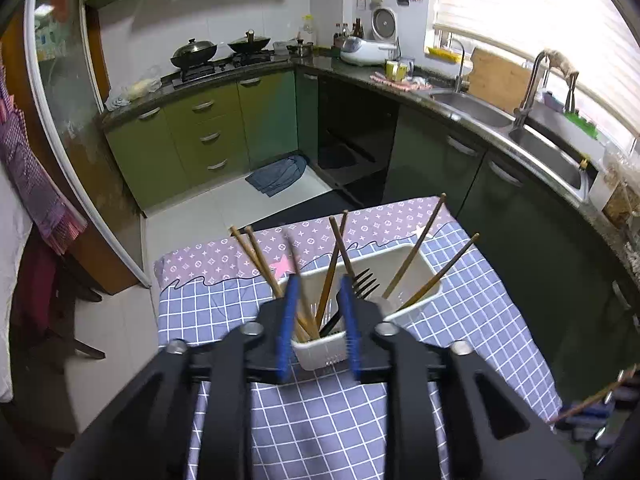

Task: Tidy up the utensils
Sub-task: 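Lower the chopstick into the caddy and open the left tool, then lower the chopstick into the caddy and open the right tool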

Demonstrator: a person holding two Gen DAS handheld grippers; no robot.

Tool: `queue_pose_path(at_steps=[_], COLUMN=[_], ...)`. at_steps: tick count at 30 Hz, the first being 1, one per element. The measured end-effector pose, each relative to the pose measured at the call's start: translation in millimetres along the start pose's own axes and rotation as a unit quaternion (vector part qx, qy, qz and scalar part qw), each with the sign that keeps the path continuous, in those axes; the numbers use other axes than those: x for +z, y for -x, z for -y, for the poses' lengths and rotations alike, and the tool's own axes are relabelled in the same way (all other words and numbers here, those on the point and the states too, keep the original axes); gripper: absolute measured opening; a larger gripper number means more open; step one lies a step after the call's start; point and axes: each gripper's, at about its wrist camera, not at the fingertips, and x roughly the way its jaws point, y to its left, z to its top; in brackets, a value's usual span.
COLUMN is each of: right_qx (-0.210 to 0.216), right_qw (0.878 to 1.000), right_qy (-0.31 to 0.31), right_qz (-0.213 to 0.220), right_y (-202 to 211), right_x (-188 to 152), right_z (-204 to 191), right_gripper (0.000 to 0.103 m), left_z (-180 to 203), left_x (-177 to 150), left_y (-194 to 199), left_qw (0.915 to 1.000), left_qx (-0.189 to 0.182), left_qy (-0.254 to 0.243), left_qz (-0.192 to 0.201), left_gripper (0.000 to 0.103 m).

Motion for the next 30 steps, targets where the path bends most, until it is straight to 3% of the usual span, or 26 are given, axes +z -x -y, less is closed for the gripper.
queue_pose_path(at_steps=[4, 6, 10, 12, 17, 22, 30], right_qx=[0.010, 0.017, 0.008, 0.000, -0.036, -0.055, -0.056], right_qw=[0.999, 0.998, 0.994, 0.992, 0.989, 0.991, 0.996], right_qy=[0.001, -0.006, -0.022, -0.029, -0.042, -0.058, -0.047], right_qz=[0.038, 0.058, 0.108, 0.124, 0.134, 0.110, 0.043], right_y=[16, 23, 33, 29, 3, -41, -109], right_x=[44, 67, 115, 136, 166, 171, 145], right_z=[-1, 1, 7, 10, 21, 35, 31], right_gripper=[0.007, 0.007, 0.007, 0.007, 0.007, 0.007, 0.007], left_z=[-8, -9, -12, -14, -12, -10, -14], left_x=[-18, -31, -70, -92, -136, -177, -208], left_y=[35, 54, 93, 107, 132, 144, 140], left_qw=[0.9993, 0.9982, 0.9948, 0.9935, 0.9894, 0.9867, 0.9848], left_qx=[-0.012, -0.014, -0.010, -0.007, 0.004, 0.014, 0.025], left_qy=[0.005, 0.002, -0.007, -0.009, -0.010, 0.018, 0.061], left_qz=[0.036, 0.058, 0.101, 0.113, 0.145, 0.161, 0.160], left_gripper=[0.035, 0.051, 0.067, 0.084, 0.095, 0.096, 0.096])
